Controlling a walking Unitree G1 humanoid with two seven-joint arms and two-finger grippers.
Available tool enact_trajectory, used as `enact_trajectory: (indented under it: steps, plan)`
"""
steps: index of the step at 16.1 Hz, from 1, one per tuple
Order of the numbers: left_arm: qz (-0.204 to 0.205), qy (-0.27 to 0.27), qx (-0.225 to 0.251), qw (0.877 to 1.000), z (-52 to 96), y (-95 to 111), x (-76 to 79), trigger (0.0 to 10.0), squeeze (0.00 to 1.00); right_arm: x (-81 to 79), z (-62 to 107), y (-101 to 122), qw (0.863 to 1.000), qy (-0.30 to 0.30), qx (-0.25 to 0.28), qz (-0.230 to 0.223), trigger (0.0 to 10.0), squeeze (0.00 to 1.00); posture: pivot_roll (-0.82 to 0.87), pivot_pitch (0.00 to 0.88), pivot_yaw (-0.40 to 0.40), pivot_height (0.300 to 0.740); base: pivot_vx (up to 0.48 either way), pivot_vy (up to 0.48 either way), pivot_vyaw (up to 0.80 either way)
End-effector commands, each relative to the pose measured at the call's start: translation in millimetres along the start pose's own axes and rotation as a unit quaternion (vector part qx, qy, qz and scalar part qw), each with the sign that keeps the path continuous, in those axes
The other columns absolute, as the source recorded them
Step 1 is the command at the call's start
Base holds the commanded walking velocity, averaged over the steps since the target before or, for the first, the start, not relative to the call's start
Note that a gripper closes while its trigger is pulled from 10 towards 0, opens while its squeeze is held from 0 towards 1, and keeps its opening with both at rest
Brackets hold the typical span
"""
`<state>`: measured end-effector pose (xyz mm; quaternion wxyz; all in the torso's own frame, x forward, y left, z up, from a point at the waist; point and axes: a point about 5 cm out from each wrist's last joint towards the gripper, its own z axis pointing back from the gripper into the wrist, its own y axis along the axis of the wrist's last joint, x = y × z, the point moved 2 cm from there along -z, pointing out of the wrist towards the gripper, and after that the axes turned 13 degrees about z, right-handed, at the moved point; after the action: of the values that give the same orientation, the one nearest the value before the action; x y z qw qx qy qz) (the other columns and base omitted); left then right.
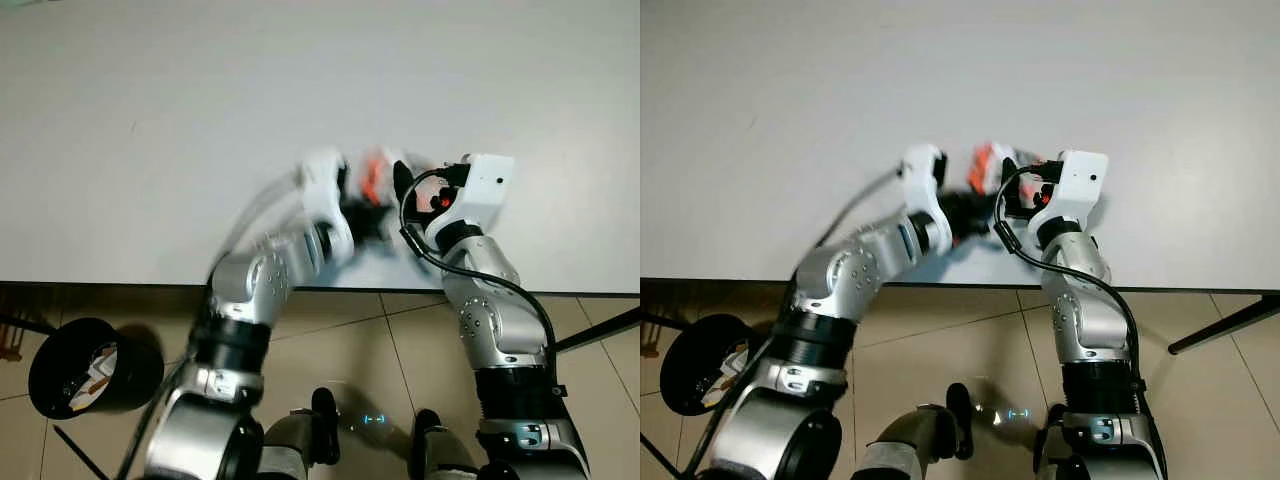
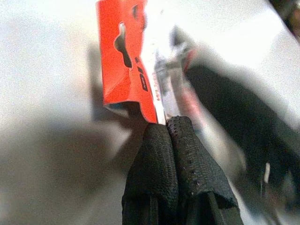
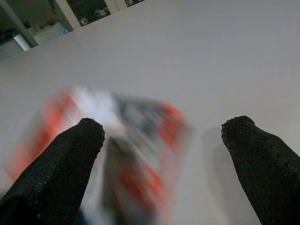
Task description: Picking trash to rubbish bin
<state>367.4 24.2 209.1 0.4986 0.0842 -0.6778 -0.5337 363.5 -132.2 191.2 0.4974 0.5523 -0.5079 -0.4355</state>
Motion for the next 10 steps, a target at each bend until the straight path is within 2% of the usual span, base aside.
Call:
enact_trajectory:
  steps: [1, 2, 3, 4, 7, 8, 9, 10]
  plan:
    - [-0.034, 0.005, 0.08, 0.996, 6.3, 32, 6.0, 10.0, 0.0, 10.3, 5.6, -27, 0.998, -0.034, -0.056, -0.011, 10.0, 0.0, 0.06, 0.314, 0.211, 0.74, 0.0, 0.0, 0.0]
    - [-0.052, 0.004, 0.103, 0.993, 9.1, 42, 8.6, 10.0, 0.0, 13.1, 5.4, -26, 0.998, -0.042, -0.053, -0.013, 10.0, 0.0, 0.06, 0.313, 0.21, 0.74, 0.0, 0.0, 0.0]
    - [-0.108, 0.013, 0.128, 0.986, 12.5, 54, 11.8, 10.0, 0.0, 20.1, 5.1, -23, 0.997, -0.064, -0.046, -0.012, 10.0, 0.0, 0.06, 0.313, 0.21, 0.74, 0.0, 0.0, 0.0]
    - [-0.143, 0.015, 0.148, 0.978, 14.7, 61, 15.7, 10.0, 0.0, 27.9, 5.0, -19, 0.996, -0.088, -0.034, -0.008, 10.0, 0.0, 0.06, 0.312, 0.21, 0.74, 0.0, 0.0, 0.0]
    - [-0.181, 0.009, 0.209, 0.961, 20.2, 75, 26.3, 10.0, 0.0, 40.5, 5.2, -10, 0.993, -0.12, -0.014, -0.008, 10.0, 0.0, 0.06, 0.31, 0.21, 0.74, 0.0, 0.0, 0.0]
    - [-0.193, 0.01, 0.223, 0.955, 21.6, 77, 28.3, 10.0, 0.0, 40.2, 5.1, -11, 0.993, -0.119, -0.015, -0.005, 10.0, 0.0, 0.06, 0.307, 0.21, 0.74, 0.0, 0.0, 0.0]
    - [-0.237, 0.022, 0.244, 0.94, 23.8, 78, 29.5, 10.0, 0.0, 37.7, 5.4, -13, 0.993, -0.117, -0.015, -0.003, 10.0, 0.0, 0.06, 0.307, 0.211, 0.74, 0.0, 0.0, 0.0]
    - [-0.246, 0.024, 0.246, 0.937, 24.0, 78, 29.7, 10.0, 0.0, 37.2, 5.5, -13, 0.993, -0.117, -0.014, -0.004, 10.0, 0.0, 0.06, 0.307, 0.211, 0.74, 0.0, 0.0, 0.0]
